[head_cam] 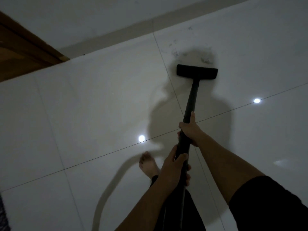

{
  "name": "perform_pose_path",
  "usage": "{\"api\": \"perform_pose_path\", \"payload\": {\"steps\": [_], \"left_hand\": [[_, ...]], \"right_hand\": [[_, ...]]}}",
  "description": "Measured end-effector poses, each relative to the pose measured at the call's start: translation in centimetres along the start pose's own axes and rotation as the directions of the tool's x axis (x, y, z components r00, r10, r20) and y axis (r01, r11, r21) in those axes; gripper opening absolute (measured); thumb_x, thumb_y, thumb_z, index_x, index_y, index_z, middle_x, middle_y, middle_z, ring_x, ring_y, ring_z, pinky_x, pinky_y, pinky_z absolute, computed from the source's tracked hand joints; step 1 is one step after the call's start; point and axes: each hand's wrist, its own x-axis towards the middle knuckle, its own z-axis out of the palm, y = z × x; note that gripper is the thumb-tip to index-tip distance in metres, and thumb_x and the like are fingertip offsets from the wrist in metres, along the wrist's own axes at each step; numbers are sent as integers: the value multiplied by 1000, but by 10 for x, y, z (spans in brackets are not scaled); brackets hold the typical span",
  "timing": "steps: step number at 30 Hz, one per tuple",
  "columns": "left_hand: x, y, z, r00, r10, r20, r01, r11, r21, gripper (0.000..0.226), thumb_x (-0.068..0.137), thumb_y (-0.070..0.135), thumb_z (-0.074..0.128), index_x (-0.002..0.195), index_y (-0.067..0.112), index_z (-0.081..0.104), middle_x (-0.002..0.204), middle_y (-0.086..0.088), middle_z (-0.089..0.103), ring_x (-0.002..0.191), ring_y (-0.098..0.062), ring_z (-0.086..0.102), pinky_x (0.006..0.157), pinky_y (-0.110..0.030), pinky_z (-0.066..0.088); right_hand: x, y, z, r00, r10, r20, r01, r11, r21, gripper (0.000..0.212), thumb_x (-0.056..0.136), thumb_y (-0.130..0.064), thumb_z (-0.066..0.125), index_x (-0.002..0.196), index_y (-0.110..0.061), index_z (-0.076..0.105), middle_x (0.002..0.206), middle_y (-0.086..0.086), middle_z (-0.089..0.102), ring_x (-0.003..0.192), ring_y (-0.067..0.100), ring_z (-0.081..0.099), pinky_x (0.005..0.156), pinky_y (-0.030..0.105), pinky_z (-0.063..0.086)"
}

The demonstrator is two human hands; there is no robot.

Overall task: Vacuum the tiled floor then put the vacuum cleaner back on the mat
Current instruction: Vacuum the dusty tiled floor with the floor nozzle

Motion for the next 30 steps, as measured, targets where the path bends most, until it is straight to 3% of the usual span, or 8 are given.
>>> {"api": "perform_pose_path", "payload": {"steps": [6, 12, 18, 21, 25, 27, 28, 30], "left_hand": [[-8, 19, -18, 1000, 11, -23, -13, 997, -75, 33, 98, 12, 42, 129, 24, 47, 62, -9, 49, 38, -14, 44, 36, -19, 39], [-17, 35, -46, 998, 29, -48, -33, 996, -85, 34, 98, 12, 43, 128, 27, 49, 60, -7, 51, 40, -16, 45, 37, -21, 41], [-10, 45, -50, 995, 49, -86, -54, 997, -57, 30, 97, 13, 45, 117, 33, 52, 62, -5, 51, 40, -13, 46, 39, -22, 42], [0, 51, -36, 992, 25, -125, -33, 997, -64, 29, 97, 11, 45, 116, 33, 51, 61, -7, 50, 35, -12, 45, 34, -20, 41], [-1, 73, -20, 996, 69, -59, -66, 996, 60, 35, 100, 11, 38, 134, 19, 44, 62, 1, 40, 22, -2, 42, 28, -6, 32], [-14, 99, -13, 998, 64, -21, -63, 998, 20, 40, 102, 14, 33, 143, 16, 31, 66, 8, 25, 24, 16, 38, 33, -2, 33], [-10, 101, -11, 998, 58, -23, -57, 998, 36, 40, 102, 14, 33, 143, 17, 31, 67, 7, 25, 24, 15, 39, 32, -3, 34], [9, 93, -8, 996, 47, -79, -47, 999, 3, 36, 100, 12, 38, 134, 24, 43, 63, -1, 41, 23, -3, 43, 29, -7, 33]], "right_hand": [[-3, -22, 30, 999, -12, 44, 16, 996, -89, 85, 96, -7, 46, 151, -41, -10, 112, 19, 52, 58, 19, 55, 54, 33, 50], [-1, -32, 59, 999, -13, 40, 16, 997, -81, 87, 95, -6, 48, 151, -43, -7, 124, 23, 52, 60, 21, 57, 59, 35, 51], [11, -40, 68, 999, -46, 16, 47, 992, -118, 86, 94, -6, 48, 152, -41, -5, 102, 15, 54, 58, 22, 56, 56, 35, 50], [12, -54, 58, 998, -44, 38, 51, 982, -181, 85, 95, -9, 47, 151, -41, -8, 102, 18, 58, 58, 22, 57, 55, 35, 50], [12, -76, 43, 997, -37, 64, 52, 964, -259, 85, 96, -8, 47, 152, -38, -10, 114, 21, 58, 61, 20, 58, 54, 31, 50], [13, -83, 39, 997, -36, 75, 55, 961, -271, 85, 96, -7, 46, 153, -37, -10, 112, 21, 58, 60, 19, 57, 52, 30, 49], [15, -86, 38, 996, -35, 79, 55, 962, -267, 85, 96, -7, 46, 152, -37, -10, 106, 20, 58, 60, 19, 57, 52, 30, 49], [19, -93, 37, 996, -31, 82, 51, 967, -251, 85, 96, -7, 46, 152, -38, -10, 97, 18, 58, 59, 19, 56, 53, 31, 50]]}}
